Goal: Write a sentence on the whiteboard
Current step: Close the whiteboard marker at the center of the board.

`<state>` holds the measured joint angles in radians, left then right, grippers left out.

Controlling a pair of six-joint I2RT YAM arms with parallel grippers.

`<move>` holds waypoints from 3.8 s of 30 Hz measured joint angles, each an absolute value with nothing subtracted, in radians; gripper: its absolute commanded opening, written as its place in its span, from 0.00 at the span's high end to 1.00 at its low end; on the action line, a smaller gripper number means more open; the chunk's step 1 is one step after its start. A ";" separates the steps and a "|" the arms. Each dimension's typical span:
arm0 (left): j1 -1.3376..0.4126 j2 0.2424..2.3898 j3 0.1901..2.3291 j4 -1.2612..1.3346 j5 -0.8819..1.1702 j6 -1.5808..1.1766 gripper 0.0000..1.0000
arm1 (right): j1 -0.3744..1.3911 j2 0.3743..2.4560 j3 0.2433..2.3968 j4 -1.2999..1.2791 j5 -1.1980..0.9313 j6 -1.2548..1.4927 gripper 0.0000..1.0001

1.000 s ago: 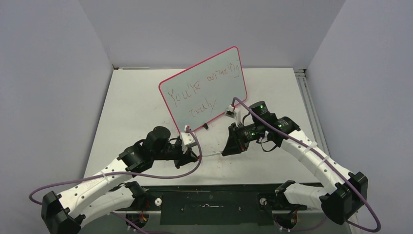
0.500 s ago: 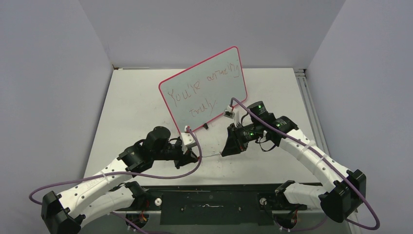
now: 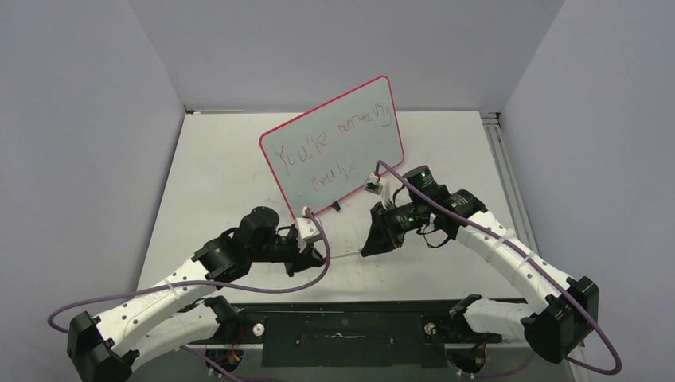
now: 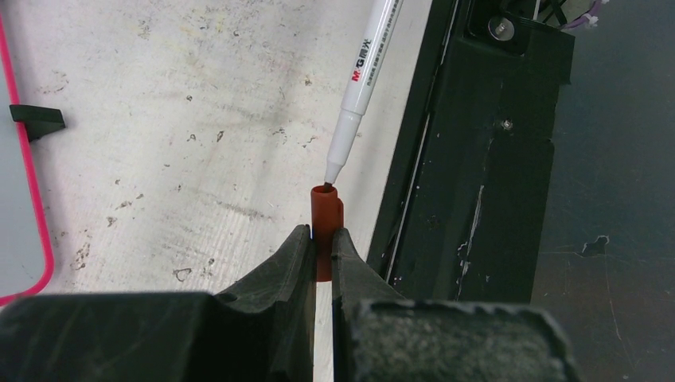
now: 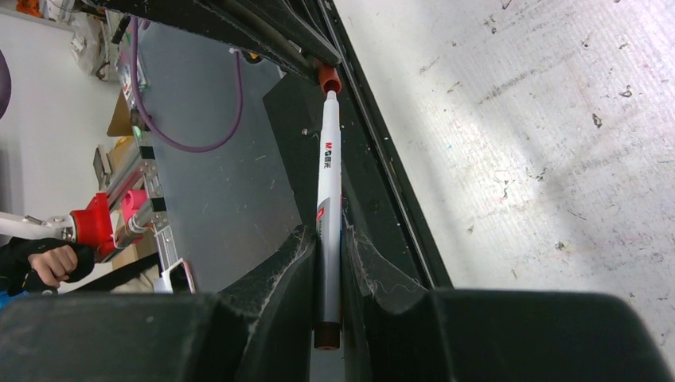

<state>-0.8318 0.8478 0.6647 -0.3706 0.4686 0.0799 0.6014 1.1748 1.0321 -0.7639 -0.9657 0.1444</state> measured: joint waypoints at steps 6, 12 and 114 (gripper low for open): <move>-0.840 0.847 0.662 -0.372 0.469 0.084 1.00 | 0.619 1.179 1.032 -0.764 -0.966 0.144 0.95; -0.858 0.846 0.651 -0.386 0.469 0.087 1.00 | 0.640 1.197 1.032 -0.766 -0.965 0.142 0.95; -1.063 0.706 0.590 -0.536 0.345 0.030 1.00 | 0.892 1.325 0.951 -0.569 -0.963 0.297 0.95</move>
<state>-1.0634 0.7059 0.5900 -0.5362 0.3450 0.0303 0.8917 1.3247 0.9512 -0.5690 -0.9630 0.2974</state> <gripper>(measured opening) 0.055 0.158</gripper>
